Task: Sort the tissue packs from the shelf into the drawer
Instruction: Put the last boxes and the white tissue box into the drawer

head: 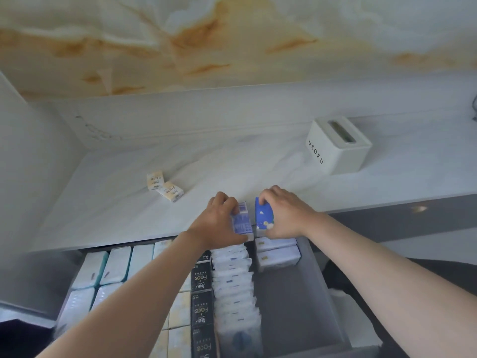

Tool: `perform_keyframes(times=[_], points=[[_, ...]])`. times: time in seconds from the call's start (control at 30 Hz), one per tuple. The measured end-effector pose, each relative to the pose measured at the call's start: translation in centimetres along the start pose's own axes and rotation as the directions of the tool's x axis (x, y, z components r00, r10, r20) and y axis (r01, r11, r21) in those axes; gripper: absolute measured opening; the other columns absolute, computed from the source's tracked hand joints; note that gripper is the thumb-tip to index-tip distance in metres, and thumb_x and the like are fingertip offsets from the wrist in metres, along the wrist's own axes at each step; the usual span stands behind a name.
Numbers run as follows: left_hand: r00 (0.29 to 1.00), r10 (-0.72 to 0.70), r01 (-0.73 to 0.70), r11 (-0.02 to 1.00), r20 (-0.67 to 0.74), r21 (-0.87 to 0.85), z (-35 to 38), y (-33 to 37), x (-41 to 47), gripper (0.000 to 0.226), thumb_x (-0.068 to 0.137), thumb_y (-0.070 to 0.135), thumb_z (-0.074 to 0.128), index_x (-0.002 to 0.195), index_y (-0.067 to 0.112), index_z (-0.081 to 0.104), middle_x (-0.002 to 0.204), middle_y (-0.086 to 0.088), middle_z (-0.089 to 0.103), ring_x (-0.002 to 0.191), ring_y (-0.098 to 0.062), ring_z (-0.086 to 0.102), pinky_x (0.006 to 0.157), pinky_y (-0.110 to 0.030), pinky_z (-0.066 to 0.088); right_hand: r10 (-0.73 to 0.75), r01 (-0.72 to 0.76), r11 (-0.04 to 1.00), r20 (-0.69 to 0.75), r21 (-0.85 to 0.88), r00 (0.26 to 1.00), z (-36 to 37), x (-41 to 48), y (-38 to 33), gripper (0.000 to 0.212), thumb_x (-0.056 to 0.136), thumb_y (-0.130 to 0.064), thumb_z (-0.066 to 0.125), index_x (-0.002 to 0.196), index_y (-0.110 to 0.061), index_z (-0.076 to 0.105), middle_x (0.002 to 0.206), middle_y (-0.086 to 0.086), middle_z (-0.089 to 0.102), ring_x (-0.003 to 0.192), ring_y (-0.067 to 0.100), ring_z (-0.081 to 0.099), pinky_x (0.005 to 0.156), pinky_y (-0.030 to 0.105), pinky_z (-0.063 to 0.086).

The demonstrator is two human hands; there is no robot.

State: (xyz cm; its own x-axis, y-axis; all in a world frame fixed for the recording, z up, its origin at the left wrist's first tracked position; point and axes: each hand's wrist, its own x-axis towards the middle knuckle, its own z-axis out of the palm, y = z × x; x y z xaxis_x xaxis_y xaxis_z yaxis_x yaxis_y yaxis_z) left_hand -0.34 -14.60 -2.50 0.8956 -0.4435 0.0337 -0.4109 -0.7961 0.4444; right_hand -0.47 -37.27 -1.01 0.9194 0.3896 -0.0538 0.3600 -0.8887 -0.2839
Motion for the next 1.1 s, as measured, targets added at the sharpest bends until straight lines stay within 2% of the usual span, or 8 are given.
perform_keyframes(times=[0.13, 0.27, 0.5, 0.63, 0.73, 0.87, 1.0, 1.1], points=[[0.982, 0.185, -0.185, 0.983, 0.035, 0.012, 1.8, 1.4, -3.0, 0.060, 0.058, 0.058, 0.074, 0.093, 0.018, 0.048, 0.102, 0.004, 0.039, 0.087, -0.014, 0.040, 0.073, -0.022, 0.037, -0.045, 0.062, 0.994, 0.194, -0.086, 0.980, -0.1, -3.4, -0.8, 0.053, 0.060, -0.050, 0.075, 0.094, -0.028, 0.041, 0.101, -0.008, 0.039, 0.085, 0.015, 0.044, 0.067, 0.032, 0.044], [0.965, 0.230, -0.242, 0.966, 0.124, 0.093, 3.9, 2.1, -4.6, 0.063, 0.060, 0.069, 0.066, 0.092, 0.017, 0.050, 0.105, 0.002, 0.044, 0.087, -0.016, 0.047, 0.069, -0.029, 0.043, -0.016, 0.094, 0.976, 0.366, -0.198, 0.931, 2.2, -6.3, -0.2, 0.051, 0.062, -0.049, 0.076, 0.097, -0.026, 0.047, 0.103, -0.005, 0.041, 0.084, 0.017, 0.046, 0.065, 0.032, 0.037], [0.974, 0.017, -0.068, 0.973, 0.225, 0.220, 7.6, 3.8, -2.5, 0.057, 0.064, 0.066, 0.071, 0.098, 0.023, 0.056, 0.114, 0.001, 0.048, 0.107, -0.021, 0.048, 0.090, -0.032, 0.043, 0.030, 0.031, 0.968, 0.236, -0.251, 0.971, 4.8, -6.2, 2.5, 0.047, 0.072, -0.045, 0.072, 0.109, -0.025, 0.050, 0.120, -0.005, 0.048, 0.110, 0.018, 0.049, 0.085, 0.030, 0.030], [0.988, -0.016, -0.025, 0.966, 0.154, 0.259, 9.6, 4.6, -1.3, 0.060, 0.066, 0.072, 0.067, 0.101, 0.025, 0.057, 0.111, 0.002, 0.053, 0.107, -0.021, 0.049, 0.089, -0.031, 0.037, 0.039, 0.006, 0.966, 0.169, -0.258, 0.985, 6.1, -5.5, 3.7, 0.042, 0.079, -0.040, 0.069, 0.113, -0.023, 0.051, 0.124, -0.003, 0.050, 0.117, 0.019, 0.049, 0.091, 0.033, 0.032], [0.994, -0.002, -0.030, 0.954, 0.109, 0.297, 10.9, 4.3, -0.6, 0.063, 0.071, 0.072, 0.062, 0.108, 0.021, 0.056, 0.115, 0.000, 0.055, 0.110, -0.023, 0.049, 0.091, -0.032, 0.036, 0.017, 0.032, 0.951, 0.154, -0.307, 0.988, 6.9, -5.1, 4.8, 0.046, 0.083, -0.041, 0.068, 0.123, -0.022, 0.054, 0.141, 0.000, 0.043, 0.127, 0.023, 0.043, 0.101, 0.037, 0.032], [0.992, -0.038, 0.005, 0.966, 0.122, 0.257, 12.1, 3.6, -0.1, 0.065, 0.076, 0.062, 0.066, 0.122, 0.017, 0.050, 0.132, -0.003, 0.041, 0.118, -0.024, 0.044, 0.090, -0.034, 0.044, 0.018, 0.024, 0.944, 0.125, -0.328, 0.992, 7.6, -4.9, 5.3, 0.048, 0.083, -0.042, 0.070, 0.124, -0.023, 0.052, 0.138, 0.004, 0.037, 0.121, 0.024, 0.041, 0.097, 0.037, 0.033], [0.993, -0.028, 0.009, 0.987, 0.116, 0.162, 12.8, 3.8, 0.0, 0.062, 0.076, 0.051, 0.073, 0.121, 0.016, 0.050, 0.131, -0.006, 0.029, 0.114, -0.023, 0.042, 0.088, -0.033, 0.048, 0.010, 0.021, 0.968, 0.122, -0.249, 0.992, 7.9, -5.1, 5.7, 0.057, 0.075, -0.040, 0.075, 0.124, -0.022, 0.051, 0.138, 0.005, 0.036, 0.118, 0.024, 0.044, 0.097, 0.038, 0.036], [0.982, 0.014, -0.029, 0.996, 0.190, 0.079, 12.7, 3.3, 0.1, 0.056, 0.073, 0.029, 0.074, 0.121, 0.014, 0.049, 0.130, -0.007, 0.031, 0.116, -0.026, 0.042, 0.091, -0.036, 0.048, 0.005, 0.020, 0.979, 0.119, -0.203, 0.993, 7.5, -5.6, 6.3, 0.055, 0.073, -0.034, 0.073, 0.124, -0.025, 0.053, 0.131, 0.002, 0.040, 0.117, 0.022, 0.045, 0.100, 0.036, 0.038]])
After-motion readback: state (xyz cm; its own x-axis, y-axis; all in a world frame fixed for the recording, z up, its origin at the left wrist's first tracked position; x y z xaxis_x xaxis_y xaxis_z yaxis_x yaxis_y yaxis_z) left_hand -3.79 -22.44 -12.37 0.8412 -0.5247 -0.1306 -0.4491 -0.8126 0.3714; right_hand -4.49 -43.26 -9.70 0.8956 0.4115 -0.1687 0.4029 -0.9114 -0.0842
